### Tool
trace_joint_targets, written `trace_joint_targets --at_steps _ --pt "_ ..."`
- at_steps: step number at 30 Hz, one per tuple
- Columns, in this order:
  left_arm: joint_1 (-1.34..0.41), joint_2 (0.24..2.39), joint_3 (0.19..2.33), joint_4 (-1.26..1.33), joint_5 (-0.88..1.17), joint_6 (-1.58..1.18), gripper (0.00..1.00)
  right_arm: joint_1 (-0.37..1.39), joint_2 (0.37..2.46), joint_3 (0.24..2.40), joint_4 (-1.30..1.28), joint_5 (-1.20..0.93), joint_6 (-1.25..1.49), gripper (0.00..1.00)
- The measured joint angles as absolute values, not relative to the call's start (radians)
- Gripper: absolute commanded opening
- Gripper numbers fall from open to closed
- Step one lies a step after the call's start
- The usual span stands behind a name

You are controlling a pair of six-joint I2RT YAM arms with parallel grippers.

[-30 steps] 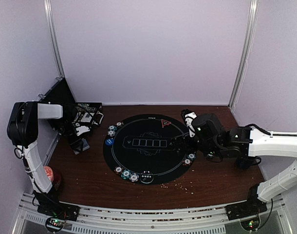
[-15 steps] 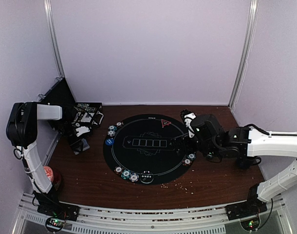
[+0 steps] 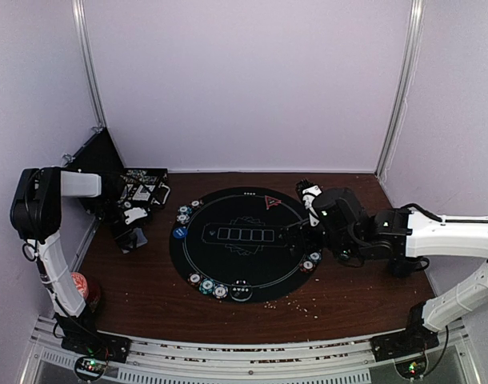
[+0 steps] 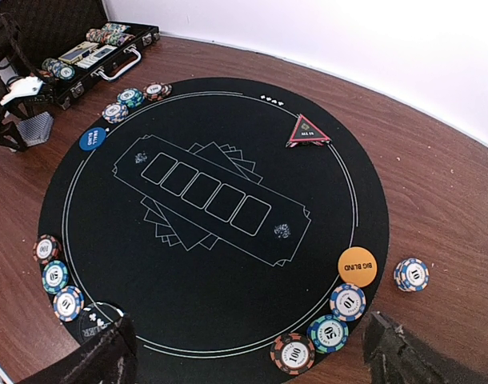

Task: Distribute texas hold em gaming equipment
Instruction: Adjust the poker card at the center of the board.

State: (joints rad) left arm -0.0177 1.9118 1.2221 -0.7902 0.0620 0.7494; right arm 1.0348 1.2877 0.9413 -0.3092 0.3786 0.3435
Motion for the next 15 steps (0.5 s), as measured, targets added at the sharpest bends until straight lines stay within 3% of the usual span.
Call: trace_joint_targets --at_steps 15 --pt "-0.026 1.934 1.237 -0.815 0.056 0.762 0.46 1.035 1.290 0.941 -0.309 0.379 0.344 1.00"
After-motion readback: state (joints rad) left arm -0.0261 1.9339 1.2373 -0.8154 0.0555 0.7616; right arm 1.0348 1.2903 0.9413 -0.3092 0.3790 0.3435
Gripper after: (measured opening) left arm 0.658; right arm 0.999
